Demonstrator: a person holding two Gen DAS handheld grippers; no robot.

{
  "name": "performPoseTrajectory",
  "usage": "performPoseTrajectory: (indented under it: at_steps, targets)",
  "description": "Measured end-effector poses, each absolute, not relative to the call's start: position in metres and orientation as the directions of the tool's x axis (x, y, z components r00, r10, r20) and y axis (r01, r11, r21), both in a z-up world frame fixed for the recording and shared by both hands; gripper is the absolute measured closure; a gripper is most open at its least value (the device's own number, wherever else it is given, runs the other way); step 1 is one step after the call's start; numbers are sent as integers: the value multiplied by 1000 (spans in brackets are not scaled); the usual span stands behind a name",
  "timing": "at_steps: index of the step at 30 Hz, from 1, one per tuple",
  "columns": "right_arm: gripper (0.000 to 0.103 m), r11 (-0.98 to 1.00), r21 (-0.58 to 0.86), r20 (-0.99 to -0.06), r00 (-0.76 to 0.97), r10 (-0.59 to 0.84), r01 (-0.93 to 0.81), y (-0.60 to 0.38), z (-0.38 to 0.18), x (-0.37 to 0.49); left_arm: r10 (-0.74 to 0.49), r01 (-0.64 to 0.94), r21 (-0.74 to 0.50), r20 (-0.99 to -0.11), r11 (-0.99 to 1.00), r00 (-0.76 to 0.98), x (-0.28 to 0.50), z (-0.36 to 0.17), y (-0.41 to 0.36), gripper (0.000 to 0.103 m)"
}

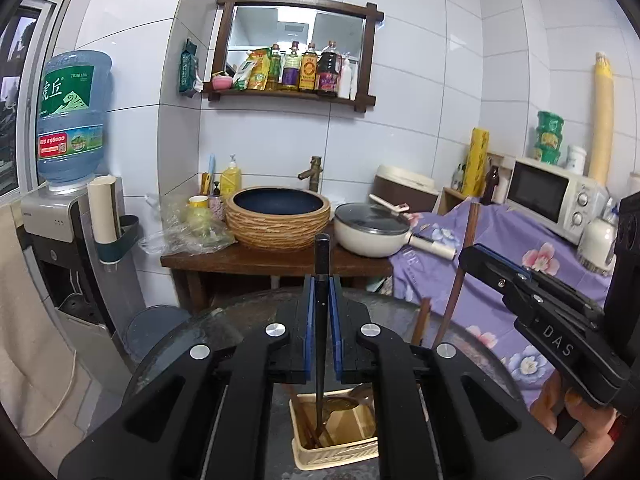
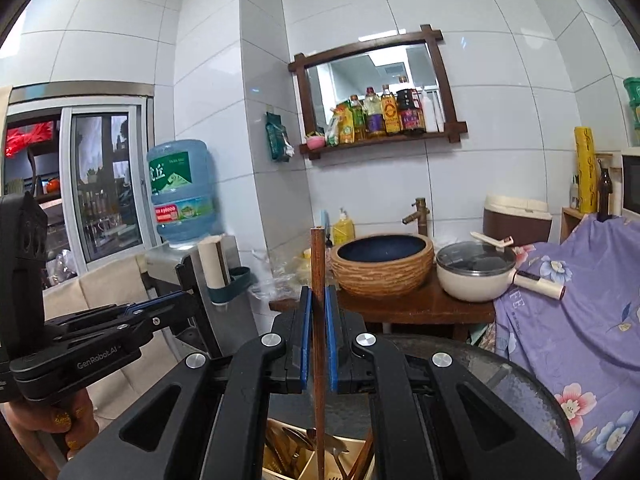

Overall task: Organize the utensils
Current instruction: 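Lower both chopsticks into the holder and open both tools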

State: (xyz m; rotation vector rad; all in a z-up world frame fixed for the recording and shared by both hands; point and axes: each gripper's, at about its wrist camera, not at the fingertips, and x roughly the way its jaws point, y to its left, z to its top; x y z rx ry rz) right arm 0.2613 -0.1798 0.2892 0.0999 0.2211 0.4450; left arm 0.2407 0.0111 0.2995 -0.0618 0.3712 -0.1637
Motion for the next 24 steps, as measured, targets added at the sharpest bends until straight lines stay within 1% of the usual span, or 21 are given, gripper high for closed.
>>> performPoseTrajectory:
  at_steps: [6,11,15,19,24]
  targets:
    - [96,903,147,-245,869,429,-404,-177,258,272,-149,135,-64,-388,989,910,243,262,4,95]
    - [96,909,135,-222,882,416,-394,-179,253,267,-144,131,-60,-408,990,902,245,239,0,95]
    - [96,921,118,-200,899,388,-371,-180,255,266,-142,129,-60,-413,990,899,247,230,-1,95]
    - [96,923,120,-204,901,382,-365,-181,256,271,-137,127,-52,-409,991,902,246,226,-2,95]
    - [96,925,122,-228,897,379,-360,-178,235,275,-133,120,-58,-412,991,901,246,216,-1,95]
